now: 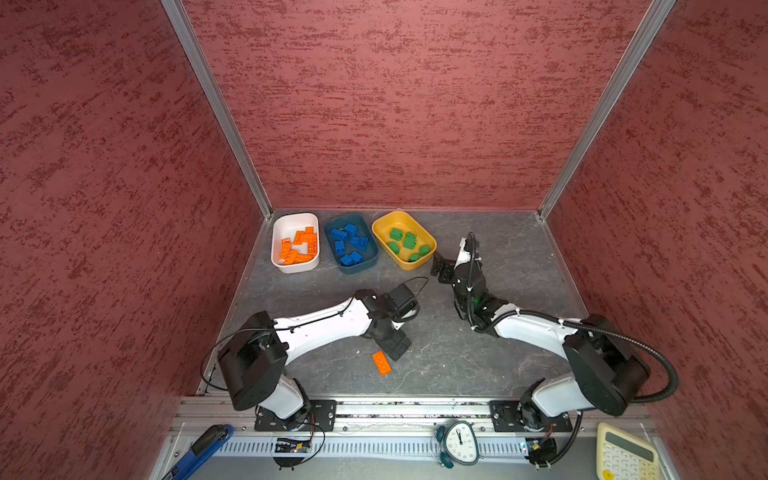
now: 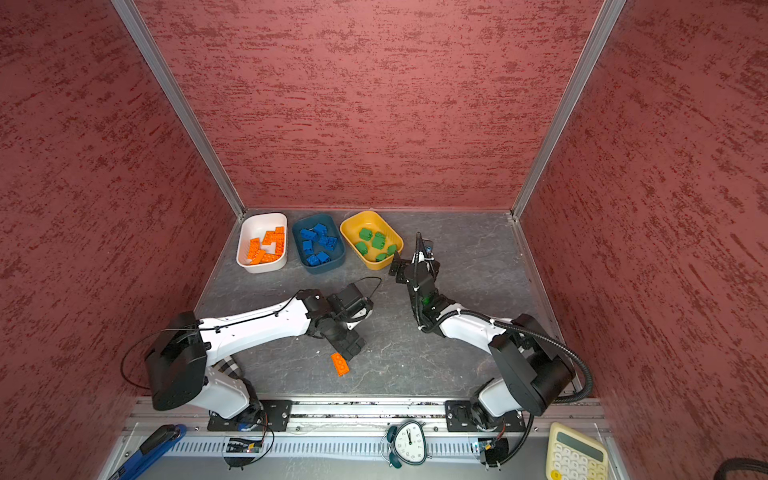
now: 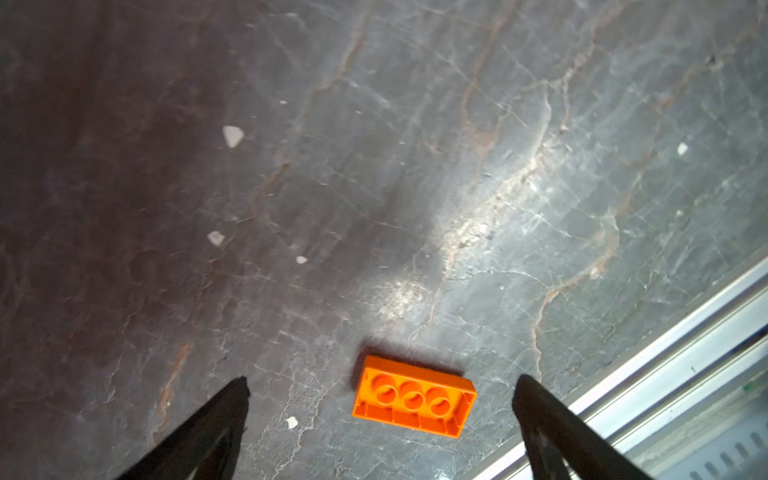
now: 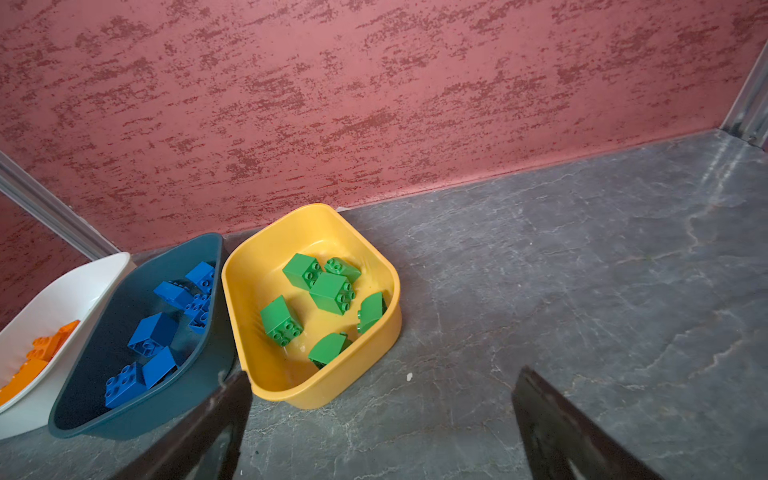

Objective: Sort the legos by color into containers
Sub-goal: 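Move left gripper over the last orange brick while right gripper withdraws, then grasp the last orange brick with left gripper and lift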

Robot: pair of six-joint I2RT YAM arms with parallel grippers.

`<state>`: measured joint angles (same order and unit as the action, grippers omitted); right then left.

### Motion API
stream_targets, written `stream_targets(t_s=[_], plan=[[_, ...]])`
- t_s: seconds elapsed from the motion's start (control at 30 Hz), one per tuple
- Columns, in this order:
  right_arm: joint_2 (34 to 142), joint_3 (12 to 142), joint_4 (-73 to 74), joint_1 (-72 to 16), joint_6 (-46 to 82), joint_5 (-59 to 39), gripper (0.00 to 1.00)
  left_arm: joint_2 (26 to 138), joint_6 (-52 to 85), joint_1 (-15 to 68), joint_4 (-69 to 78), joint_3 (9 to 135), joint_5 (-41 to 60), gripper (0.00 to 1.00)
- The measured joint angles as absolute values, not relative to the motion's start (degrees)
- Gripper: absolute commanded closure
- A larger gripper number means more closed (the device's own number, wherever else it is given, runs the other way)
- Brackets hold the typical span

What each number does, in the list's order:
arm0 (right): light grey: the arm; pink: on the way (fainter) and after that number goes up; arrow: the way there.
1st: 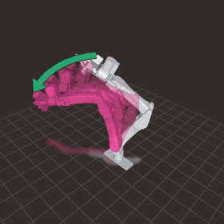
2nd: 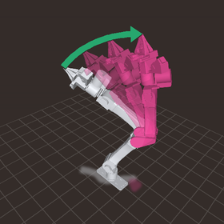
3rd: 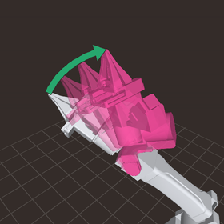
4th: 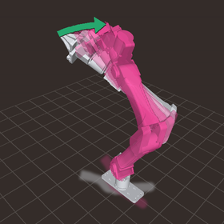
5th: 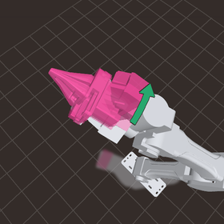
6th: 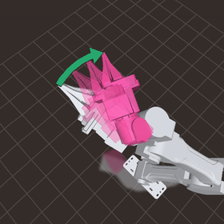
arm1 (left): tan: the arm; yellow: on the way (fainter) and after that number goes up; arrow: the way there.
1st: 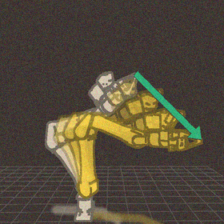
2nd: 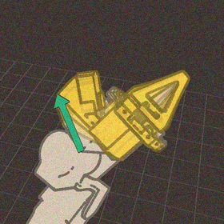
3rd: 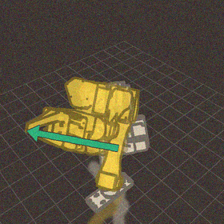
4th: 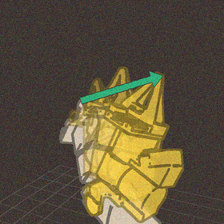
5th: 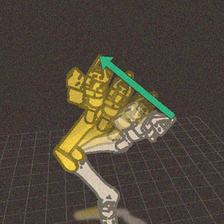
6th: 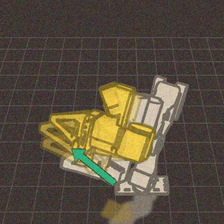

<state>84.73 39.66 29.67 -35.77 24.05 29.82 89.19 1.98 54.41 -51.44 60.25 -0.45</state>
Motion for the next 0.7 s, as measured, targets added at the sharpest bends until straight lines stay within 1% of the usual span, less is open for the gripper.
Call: stream_targets(t_s=[0.13,0.23,0.3,0.43,0.57,0.63,0.7], plan=[[84.7,39.6,29.6,-35.6,25.3,30.1,0.01,93.1,2.1,55.0,-54.6,63.1,-1.6,0.00],[84.7,39.6,29.6,-35.4,25.8,30.0,0.01,95.3,6.4,54.6,-55.8,64.7,-1.4,0.01],[84.7,39.6,29.5,-35.3,26.2,30.0,0.01,96.4,11.7,54.5,-56.1,65.7,-1.0,0.00],[84.7,39.5,29.3,-35.2,26.6,29.6,0.01,97.5,26.9,54.5,-57.0,66.2,-0.1,0.00],[84.7,38.4,29.6,-35.1,26.6,29.0,0.01,97.4,39.9,54.7,-56.0,61.8,2.0,0.00],[84.7,37.5,29.8,-35.1,26.6,28.6,0.01,97.4,44.1,54.7,-55.9,59.4,3.0,0.03],[84.7,36.6,30.1,-35.0,26.6,28.3,0.01,97.4,47.1,54.7,-56.0,58.4,3.4,0.09]])
